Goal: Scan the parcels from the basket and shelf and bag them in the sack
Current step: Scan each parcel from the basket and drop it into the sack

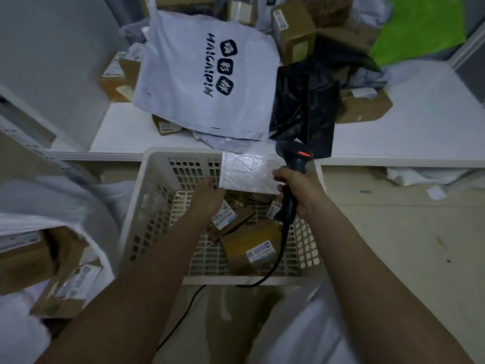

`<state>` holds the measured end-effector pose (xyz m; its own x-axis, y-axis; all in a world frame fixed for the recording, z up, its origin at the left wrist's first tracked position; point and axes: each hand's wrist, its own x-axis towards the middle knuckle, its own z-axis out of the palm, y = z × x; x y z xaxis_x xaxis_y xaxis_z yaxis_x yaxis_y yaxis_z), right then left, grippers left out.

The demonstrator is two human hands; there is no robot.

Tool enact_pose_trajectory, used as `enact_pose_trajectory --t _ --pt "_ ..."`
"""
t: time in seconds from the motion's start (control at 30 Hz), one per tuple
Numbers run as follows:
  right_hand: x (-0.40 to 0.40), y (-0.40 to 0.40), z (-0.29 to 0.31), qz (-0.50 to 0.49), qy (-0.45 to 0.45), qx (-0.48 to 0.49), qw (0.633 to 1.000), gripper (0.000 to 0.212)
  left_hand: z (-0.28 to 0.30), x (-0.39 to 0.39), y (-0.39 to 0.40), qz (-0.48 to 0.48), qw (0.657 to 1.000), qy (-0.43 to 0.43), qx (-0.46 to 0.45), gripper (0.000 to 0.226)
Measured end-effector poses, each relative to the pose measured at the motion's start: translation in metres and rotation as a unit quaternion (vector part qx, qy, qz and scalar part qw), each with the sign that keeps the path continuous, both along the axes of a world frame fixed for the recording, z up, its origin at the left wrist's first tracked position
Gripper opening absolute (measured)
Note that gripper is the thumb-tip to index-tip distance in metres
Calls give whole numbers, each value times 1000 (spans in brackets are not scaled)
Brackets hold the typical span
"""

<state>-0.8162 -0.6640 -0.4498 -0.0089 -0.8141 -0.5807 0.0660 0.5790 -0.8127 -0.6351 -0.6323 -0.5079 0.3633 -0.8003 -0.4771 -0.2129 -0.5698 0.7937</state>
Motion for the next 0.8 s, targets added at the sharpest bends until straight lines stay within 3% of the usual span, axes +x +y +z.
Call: enact_pose_trajectory --t 0.17,0.27,0.37,0.43,0.63,0.8 --pt "5 -14 -3 3 -35 3 999 17 -31 -11 -48 9 999 27 22 81" --pt "7 -17 -8 -4 -48 23 999 19 -41 -14 -62 54 997 39 43 84" --pt "6 -22 -9 0 -45 20 999 17 -39 -15 -65 101 994 42 25 52" --pt "3 -24 -9 9 -15 5 1000 20 -33 -13 -60 128 988 91 -5 30" --pt "11 -5 0 109 51 -73 990 38 20 4 -7 177 960 182 -115 31" --pt "23 42 10 240 175 -198 934 45 66 24 48 200 946 202 -157 14"
